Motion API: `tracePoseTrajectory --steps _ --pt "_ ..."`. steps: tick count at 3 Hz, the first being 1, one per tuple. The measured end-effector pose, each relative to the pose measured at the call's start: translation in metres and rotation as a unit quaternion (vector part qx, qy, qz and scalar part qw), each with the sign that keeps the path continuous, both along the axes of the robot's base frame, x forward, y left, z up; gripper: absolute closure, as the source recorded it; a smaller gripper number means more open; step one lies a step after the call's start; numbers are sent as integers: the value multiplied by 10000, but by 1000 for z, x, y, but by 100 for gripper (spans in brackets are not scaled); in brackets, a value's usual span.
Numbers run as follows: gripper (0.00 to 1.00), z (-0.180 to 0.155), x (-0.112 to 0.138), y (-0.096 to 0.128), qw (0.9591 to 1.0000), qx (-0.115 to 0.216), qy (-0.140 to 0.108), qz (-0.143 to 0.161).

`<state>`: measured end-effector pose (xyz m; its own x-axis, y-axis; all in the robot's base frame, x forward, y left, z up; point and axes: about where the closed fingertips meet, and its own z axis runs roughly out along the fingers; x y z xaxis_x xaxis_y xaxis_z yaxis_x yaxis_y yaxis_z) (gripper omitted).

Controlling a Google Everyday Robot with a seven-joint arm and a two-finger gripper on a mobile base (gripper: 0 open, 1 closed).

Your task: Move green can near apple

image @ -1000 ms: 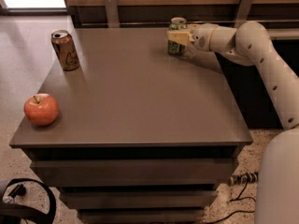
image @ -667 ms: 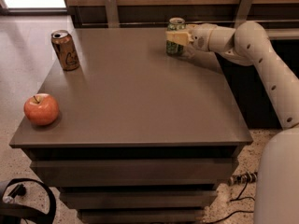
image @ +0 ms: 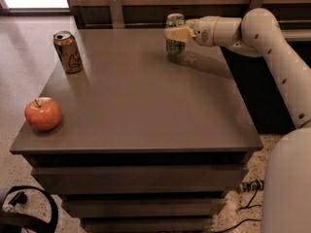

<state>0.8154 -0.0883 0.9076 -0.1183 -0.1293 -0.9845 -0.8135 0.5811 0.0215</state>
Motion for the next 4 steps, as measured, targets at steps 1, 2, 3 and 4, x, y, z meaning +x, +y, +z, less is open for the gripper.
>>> tracePoseTrajectory --steps 1,2,3,4 --pt "100 23 -25 20 9995 -195 -9 238" --pt "100 32 -53 39 9988 -191 -30 441" --pt "100 35 -87 61 9981 -186 -97 578" --pt "100 30 -121 83 9976 -231 -197 630"
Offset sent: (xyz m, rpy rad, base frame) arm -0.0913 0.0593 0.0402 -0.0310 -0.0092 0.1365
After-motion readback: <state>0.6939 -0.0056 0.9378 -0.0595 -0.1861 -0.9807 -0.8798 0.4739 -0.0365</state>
